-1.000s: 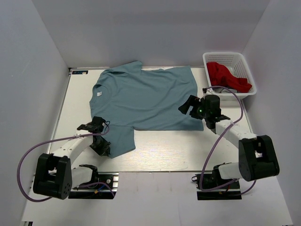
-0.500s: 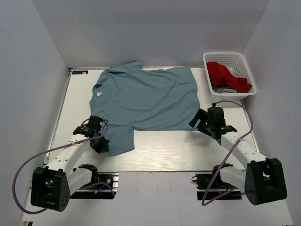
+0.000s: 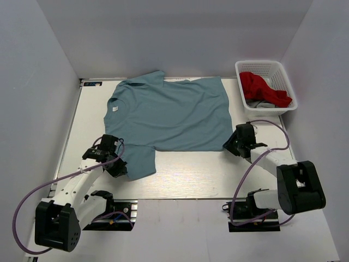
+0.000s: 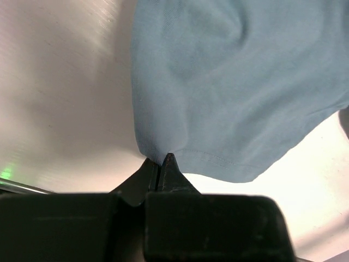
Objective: Fold and stack the t-shirts
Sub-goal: Grap the side of the flattened tshirt closest away from the robot with both arms, then fold the flattened tshirt in 1/3 of the way
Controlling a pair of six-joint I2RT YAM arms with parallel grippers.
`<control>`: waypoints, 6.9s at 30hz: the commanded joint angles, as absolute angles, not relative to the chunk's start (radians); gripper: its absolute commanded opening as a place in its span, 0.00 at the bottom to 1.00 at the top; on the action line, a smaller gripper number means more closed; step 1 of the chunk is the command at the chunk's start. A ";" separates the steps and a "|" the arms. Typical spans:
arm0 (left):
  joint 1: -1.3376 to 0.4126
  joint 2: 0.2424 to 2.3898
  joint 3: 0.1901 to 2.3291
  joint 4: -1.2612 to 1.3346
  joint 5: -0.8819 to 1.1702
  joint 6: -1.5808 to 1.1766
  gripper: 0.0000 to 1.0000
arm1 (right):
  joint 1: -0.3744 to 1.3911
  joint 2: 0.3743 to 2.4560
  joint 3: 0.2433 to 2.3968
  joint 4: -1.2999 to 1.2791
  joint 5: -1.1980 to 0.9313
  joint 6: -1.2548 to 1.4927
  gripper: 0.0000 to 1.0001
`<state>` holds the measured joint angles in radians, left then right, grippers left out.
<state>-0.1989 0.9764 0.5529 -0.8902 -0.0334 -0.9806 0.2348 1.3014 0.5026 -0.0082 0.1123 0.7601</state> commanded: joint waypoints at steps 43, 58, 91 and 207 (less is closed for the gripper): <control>-0.175 1.382 1.170 -0.549 -0.036 -0.813 0.00 | 0.244 1.481 1.054 -0.348 0.170 0.575 0.00; -0.156 1.638 1.347 -0.282 -0.172 -0.568 0.00 | 0.232 1.730 1.324 -0.376 0.268 0.526 0.00; -0.101 1.816 1.164 -0.259 0.034 -0.623 1.00 | 0.236 1.879 1.287 -0.255 0.017 0.471 0.90; -0.112 1.437 0.936 -0.465 -0.230 -0.740 0.00 | 0.388 1.473 0.785 -0.130 -0.081 0.394 0.90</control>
